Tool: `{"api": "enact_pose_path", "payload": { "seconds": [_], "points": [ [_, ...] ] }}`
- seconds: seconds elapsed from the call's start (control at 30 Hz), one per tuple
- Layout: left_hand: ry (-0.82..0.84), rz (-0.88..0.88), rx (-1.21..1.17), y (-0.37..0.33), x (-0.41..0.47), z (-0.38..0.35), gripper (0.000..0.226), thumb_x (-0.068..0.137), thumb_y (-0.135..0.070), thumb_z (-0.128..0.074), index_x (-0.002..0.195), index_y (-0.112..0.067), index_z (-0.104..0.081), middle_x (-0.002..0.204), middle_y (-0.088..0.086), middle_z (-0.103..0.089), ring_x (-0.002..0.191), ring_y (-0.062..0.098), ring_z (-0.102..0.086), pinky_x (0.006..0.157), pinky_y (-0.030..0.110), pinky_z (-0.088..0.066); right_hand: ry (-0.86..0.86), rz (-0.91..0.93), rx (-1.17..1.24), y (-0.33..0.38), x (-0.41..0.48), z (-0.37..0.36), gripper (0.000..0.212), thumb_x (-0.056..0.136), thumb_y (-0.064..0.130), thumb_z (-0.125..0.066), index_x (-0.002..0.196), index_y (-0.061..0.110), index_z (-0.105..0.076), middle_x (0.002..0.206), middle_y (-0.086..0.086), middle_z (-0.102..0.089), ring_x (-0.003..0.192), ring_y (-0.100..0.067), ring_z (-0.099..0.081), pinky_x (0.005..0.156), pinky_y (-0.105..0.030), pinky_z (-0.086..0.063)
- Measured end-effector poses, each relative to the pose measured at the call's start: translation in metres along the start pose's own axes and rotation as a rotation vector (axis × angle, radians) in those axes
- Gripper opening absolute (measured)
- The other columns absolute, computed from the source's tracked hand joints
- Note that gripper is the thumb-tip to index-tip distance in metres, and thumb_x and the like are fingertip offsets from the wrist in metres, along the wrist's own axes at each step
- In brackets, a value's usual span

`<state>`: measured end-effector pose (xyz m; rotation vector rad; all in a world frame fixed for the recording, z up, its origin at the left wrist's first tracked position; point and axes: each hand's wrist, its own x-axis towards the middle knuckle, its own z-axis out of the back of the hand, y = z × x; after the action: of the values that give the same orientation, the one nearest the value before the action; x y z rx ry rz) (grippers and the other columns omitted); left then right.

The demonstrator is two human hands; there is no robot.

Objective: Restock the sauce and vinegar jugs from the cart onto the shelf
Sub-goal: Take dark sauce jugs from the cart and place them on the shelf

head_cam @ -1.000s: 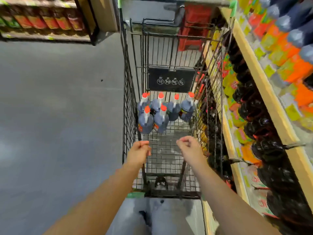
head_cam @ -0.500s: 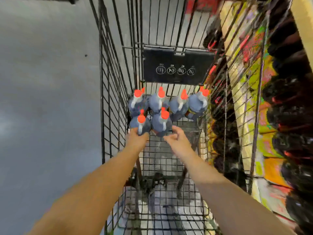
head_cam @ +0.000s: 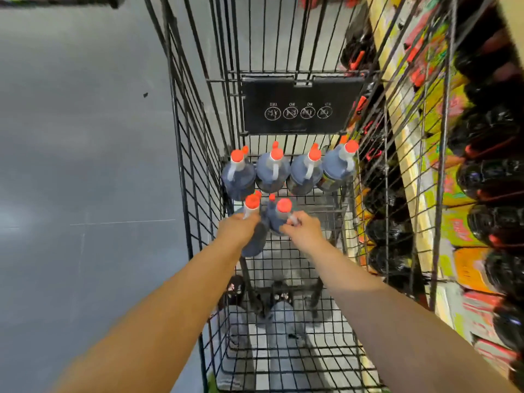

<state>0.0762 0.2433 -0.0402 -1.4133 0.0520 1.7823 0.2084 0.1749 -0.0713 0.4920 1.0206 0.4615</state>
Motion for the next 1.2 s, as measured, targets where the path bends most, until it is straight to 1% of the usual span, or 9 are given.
{"api": "enact_pose_path", "payload": {
  "seconds": [0.03, 0.17, 0.27, 0.43, 0.53, 0.73, 0.93, 1.13, 1.2],
  "points": [
    [0.005, -0.026, 0.027, -0.001, -0.008, 0.002, 0.031, 0.086, -0.047, -0.056, 0.086, -0.016, -0.060, 0.102, 0.008, -0.056, 0.072, 0.016, -0.052, 0.059, 0.027, -0.038, -0.015, 0.007, 0.009, 0.002, -0.009, 0.005, 0.023, 0.077, 0.010, -0.067, 0.066, 0.018, -0.048, 0.103, -0.014, -0.053, 0.080, -0.022, -0.047, 0.063, -0.025, -0.038],
    [0.092, -0.171, 0.221, -0.008, -0.037, 0.008, 0.032, 0.090, -0.046, -0.050, 0.104, -0.018, -0.055, 0.092, 0.004, -0.055, 0.083, 0.023, -0.051, 0.070, 0.029, -0.036, -0.051, -0.007, 0.075, -0.007, -0.055, 0.023, 0.031, 0.080, 0.008, -0.066, 0.065, 0.020, -0.042, 0.070, -0.001, -0.046, 0.063, -0.017, -0.046, 0.050, -0.017, -0.041],
    [0.164, -0.285, 0.365, -0.021, -0.056, 0.008, 0.028, 0.093, -0.040, -0.046, 0.083, -0.015, -0.050, 0.074, 0.004, -0.049, 0.069, 0.019, -0.045, 0.062, 0.029, -0.031, -0.099, -0.059, 0.184, -0.021, -0.097, 0.035, 0.024, 0.085, 0.011, -0.064, 0.077, 0.014, -0.042, 0.069, 0.000, -0.042, 0.058, -0.009, -0.045, 0.036, -0.006, -0.033],
    [0.314, -0.505, 0.451, -0.049, -0.108, 0.009, 0.034, 0.088, -0.043, -0.052, 0.068, -0.016, -0.054, 0.072, 0.003, -0.055, 0.062, 0.016, -0.049, 0.048, 0.026, -0.035, -0.423, -0.052, 0.309, -0.031, -0.174, 0.048, 0.032, 0.085, 0.005, -0.064, 0.066, 0.015, -0.040, 0.062, 0.000, -0.041, 0.045, -0.001, -0.048, 0.037, -0.006, -0.031],
    [0.403, -0.670, 0.529, -0.053, -0.148, 0.010, 0.030, 0.084, -0.036, -0.058, 0.059, -0.020, -0.054, 0.067, 0.001, -0.058, 0.056, 0.009, -0.049, 0.045, 0.023, -0.040, -0.590, -0.019, 0.335, -0.035, -0.228, 0.052, 0.015, 0.084, 0.013, -0.066, 0.082, 0.005, -0.054, 0.073, -0.004, -0.051, 0.065, -0.012, -0.052, 0.055, -0.020, -0.037],
    [0.563, -0.982, 0.900, -0.053, -0.260, -0.012, 0.035, 0.086, -0.031, -0.051, 0.054, -0.017, -0.047, 0.059, -0.001, -0.050, 0.060, 0.018, -0.044, 0.048, 0.028, -0.029, -0.876, -0.043, 0.366, -0.062, -0.347, 0.064, 0.021, 0.080, 0.024, -0.069, 0.087, 0.007, -0.057, 0.077, -0.008, -0.056, 0.071, -0.020, -0.050, 0.061, -0.033, -0.032],
    [0.766, -1.277, 0.997, 0.013, -0.370, -0.043, 0.037, 0.083, -0.029, -0.055, 0.050, -0.015, -0.050, 0.060, 0.010, -0.058, 0.058, 0.023, -0.047, 0.056, 0.032, -0.033, -1.093, -0.162, 0.398, -0.117, -0.464, 0.047, 0.021, 0.077, 0.025, -0.070, 0.071, 0.022, -0.050, 0.069, -0.002, -0.054, 0.075, -0.027, -0.055, 0.060, -0.035, -0.038],
    [0.851, -1.606, 1.299, 0.134, -0.464, -0.091, 0.044, 0.089, -0.042, -0.046, 0.054, -0.017, -0.054, 0.056, -0.001, -0.053, 0.059, 0.017, -0.048, 0.048, 0.028, -0.029, -1.337, -0.372, 0.378, -0.211, -0.581, -0.002, 0.022, 0.075, 0.037, -0.072, 0.080, 0.023, -0.057, 0.072, 0.003, -0.056, 0.075, -0.024, -0.055, 0.058, -0.032, -0.035],
    [0.936, -1.630, 1.325, 0.184, -0.491, -0.104, 0.046, 0.089, -0.044, -0.044, 0.054, -0.016, -0.054, 0.056, 0.000, -0.053, 0.059, 0.019, -0.048, 0.049, 0.029, -0.028, -1.382, -0.445, 0.350, -0.248, -0.621, -0.022, 0.028, 0.074, 0.037, -0.072, 0.068, 0.026, -0.047, 0.064, 0.009, -0.048, 0.069, -0.023, -0.049, 0.051, -0.031, -0.029]
  ]
}}
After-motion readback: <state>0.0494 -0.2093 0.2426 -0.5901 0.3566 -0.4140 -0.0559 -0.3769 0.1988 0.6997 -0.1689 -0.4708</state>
